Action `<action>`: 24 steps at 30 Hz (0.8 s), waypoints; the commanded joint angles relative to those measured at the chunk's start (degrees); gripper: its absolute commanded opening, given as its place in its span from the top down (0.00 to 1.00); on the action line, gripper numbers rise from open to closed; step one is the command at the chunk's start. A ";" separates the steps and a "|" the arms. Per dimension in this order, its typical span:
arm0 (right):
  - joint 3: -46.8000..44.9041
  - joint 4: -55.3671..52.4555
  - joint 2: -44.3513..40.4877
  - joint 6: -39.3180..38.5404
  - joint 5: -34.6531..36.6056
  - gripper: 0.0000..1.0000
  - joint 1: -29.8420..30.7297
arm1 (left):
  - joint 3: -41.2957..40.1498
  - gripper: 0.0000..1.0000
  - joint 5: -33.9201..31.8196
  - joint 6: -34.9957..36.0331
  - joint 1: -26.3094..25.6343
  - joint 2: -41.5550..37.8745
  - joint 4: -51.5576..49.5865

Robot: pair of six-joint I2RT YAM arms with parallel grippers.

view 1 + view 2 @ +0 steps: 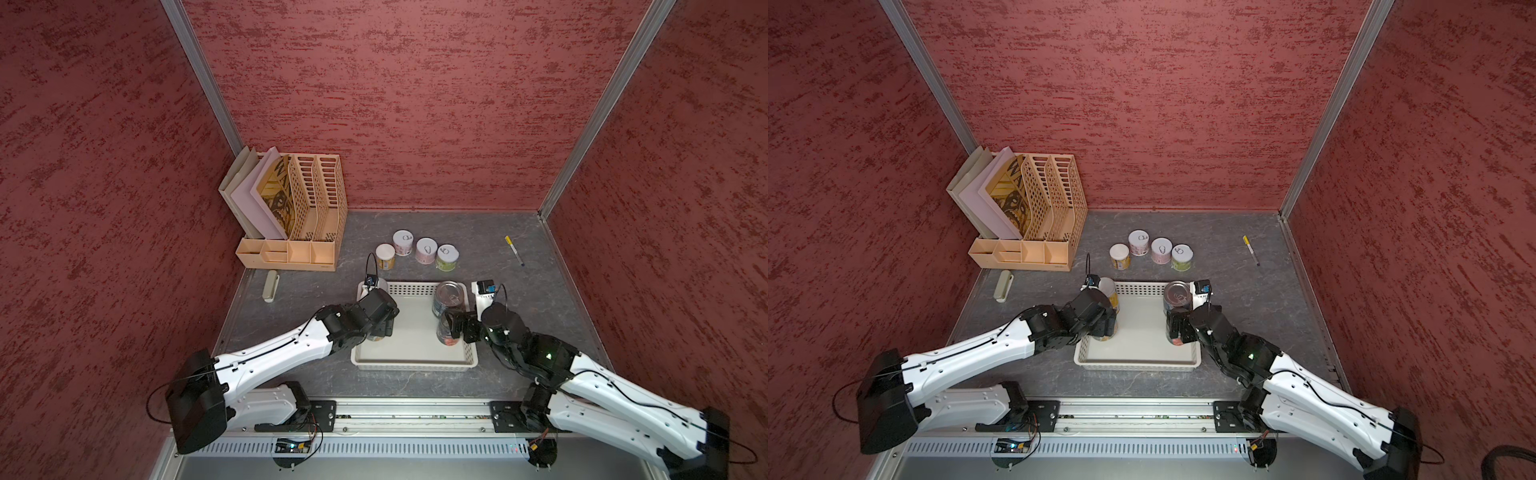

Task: Put the canned food in the basket
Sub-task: Place the canned food in the basket.

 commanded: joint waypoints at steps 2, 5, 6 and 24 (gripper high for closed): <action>-0.49 0.14 -0.06 0.50 1.00 0.02 -0.11 | 0.21 0.57 -2.72 0.27 0.74 0.29 7.37; -0.48 0.20 0.02 0.52 0.91 0.02 -0.11 | -0.20 0.56 -2.74 -0.40 1.38 0.76 7.35; -0.48 0.16 0.01 0.50 0.91 0.02 -0.11 | -0.33 0.56 -2.70 -0.66 1.59 0.99 7.36; -0.48 0.25 0.46 0.52 0.80 0.02 -0.11 | -0.51 0.24 -2.27 -2.40 3.45 2.97 6.49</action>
